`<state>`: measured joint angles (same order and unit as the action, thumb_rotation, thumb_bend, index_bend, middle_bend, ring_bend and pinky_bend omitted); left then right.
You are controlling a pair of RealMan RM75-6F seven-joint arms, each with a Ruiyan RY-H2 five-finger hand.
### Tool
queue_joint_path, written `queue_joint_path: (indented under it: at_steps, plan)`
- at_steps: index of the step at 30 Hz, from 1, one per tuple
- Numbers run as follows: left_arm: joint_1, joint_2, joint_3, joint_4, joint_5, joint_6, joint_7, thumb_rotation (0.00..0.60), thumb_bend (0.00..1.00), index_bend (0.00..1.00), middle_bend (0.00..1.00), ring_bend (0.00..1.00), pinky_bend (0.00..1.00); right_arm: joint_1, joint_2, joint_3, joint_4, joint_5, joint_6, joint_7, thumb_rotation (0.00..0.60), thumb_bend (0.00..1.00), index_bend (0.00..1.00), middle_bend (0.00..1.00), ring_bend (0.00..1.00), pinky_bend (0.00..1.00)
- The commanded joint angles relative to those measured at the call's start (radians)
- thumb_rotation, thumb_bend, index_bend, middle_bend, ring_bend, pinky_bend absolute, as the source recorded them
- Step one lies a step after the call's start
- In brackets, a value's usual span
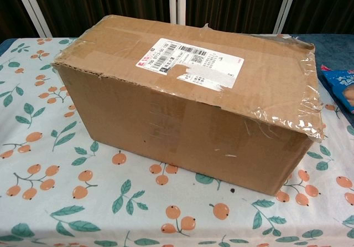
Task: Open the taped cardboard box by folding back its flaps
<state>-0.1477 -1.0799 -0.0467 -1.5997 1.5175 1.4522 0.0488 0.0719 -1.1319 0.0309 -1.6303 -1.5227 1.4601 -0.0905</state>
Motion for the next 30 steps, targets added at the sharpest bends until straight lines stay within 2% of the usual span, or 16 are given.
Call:
queue_joint_path:
  at_steps: [1,7,13,17,22,24,27,28,30]
  plan:
    - [-0.002,-0.003,0.001,0.006,-0.003,-0.005,-0.003,0.577,0.04,0.12,0.16,0.15,0.24,0.005,-0.010,0.004,0.008,0.005,-0.005,0.007,0.600,0.18,0.00,0.00,0.00,0.00]
    - [-0.014,0.001,-0.007,-0.005,0.002,-0.008,-0.002,0.578,0.04,0.12,0.16,0.15,0.24,0.004,-0.005,0.010,0.016,0.012,0.000,0.012,0.600,0.18,0.00,0.00,0.00,0.00]
    - [-0.062,0.038,-0.028,-0.062,0.018,-0.054,-0.045,0.581,0.03,0.12,0.16,0.15,0.25,-0.007,0.007,0.000,0.030,0.004,0.009,0.045,0.600,0.18,0.00,0.00,0.00,0.00]
    - [-0.139,0.093,-0.089,-0.119,0.007,-0.114,-0.122,0.583,0.04,0.12,0.16,0.15,0.25,-0.016,0.016,0.000,0.032,-0.006,0.028,0.056,0.600,0.18,0.00,0.00,0.00,0.00]
    - [-0.284,0.138,-0.209,-0.172,-0.114,-0.270,-0.175,0.578,0.04,0.12,0.17,0.15,0.25,-0.016,0.024,-0.001,0.015,-0.028,0.043,0.049,0.600,0.18,0.00,0.00,0.00,0.00]
    - [-0.349,0.134,-0.250,-0.181,-0.165,-0.342,-0.189,0.534,0.03,0.13,0.18,0.15,0.25,-0.016,0.026,-0.001,0.013,-0.036,0.048,0.049,0.600,0.18,0.00,0.00,0.00,0.00]
    - [-0.436,0.096,-0.295,-0.179,-0.220,-0.419,-0.195,0.382,0.01,0.15,0.22,0.16,0.23,-0.015,0.027,0.004,0.018,-0.026,0.045,0.053,0.600,0.18,0.00,0.00,0.00,0.00]
    - [-0.458,0.072,-0.307,-0.174,-0.235,-0.426,-0.197,0.308,0.00,0.17,0.25,0.16,0.22,-0.015,0.027,0.006,0.020,-0.020,0.042,0.055,0.600,0.18,0.00,0.00,0.00,0.00]
    - [-0.504,0.014,-0.329,-0.158,-0.269,-0.439,-0.193,0.211,0.00,0.21,0.30,0.17,0.21,-0.018,0.029,0.006,0.022,-0.011,0.040,0.058,0.600,0.18,0.00,0.00,0.00,0.00]
